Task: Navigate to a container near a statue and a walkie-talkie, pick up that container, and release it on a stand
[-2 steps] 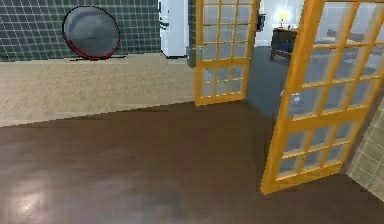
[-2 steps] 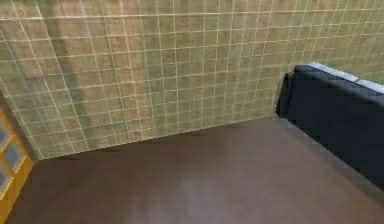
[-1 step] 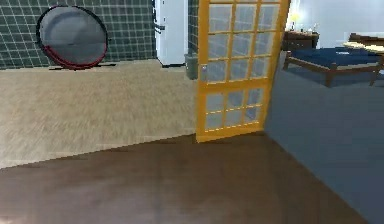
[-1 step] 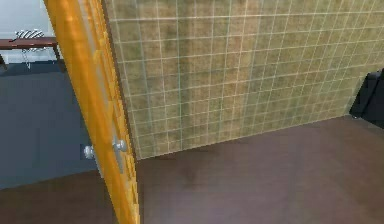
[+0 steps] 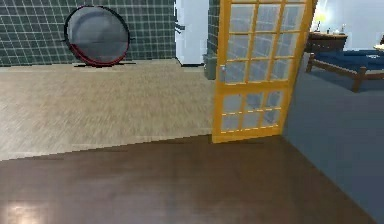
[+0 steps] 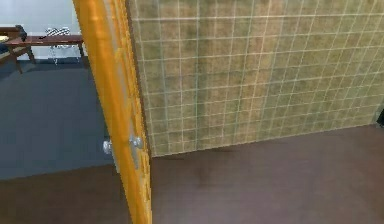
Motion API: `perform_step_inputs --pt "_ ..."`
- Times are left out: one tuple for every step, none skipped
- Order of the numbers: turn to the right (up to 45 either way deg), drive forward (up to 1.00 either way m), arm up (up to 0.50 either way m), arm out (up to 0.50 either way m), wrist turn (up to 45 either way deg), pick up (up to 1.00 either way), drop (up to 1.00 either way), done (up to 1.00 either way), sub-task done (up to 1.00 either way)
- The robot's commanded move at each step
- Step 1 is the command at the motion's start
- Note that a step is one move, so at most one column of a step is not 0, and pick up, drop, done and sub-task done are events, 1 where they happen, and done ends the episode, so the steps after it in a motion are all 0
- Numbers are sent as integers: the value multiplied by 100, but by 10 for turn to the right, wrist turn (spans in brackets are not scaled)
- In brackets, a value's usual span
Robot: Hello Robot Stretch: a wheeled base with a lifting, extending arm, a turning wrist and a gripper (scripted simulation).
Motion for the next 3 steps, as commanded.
perform_step_inputs --pt "0 25 0 0 0 0 0 0 0" --pt "-60 0 0 0 0 0 0 0 0" --pt "0 5 0 0 0 0 0 0 0"
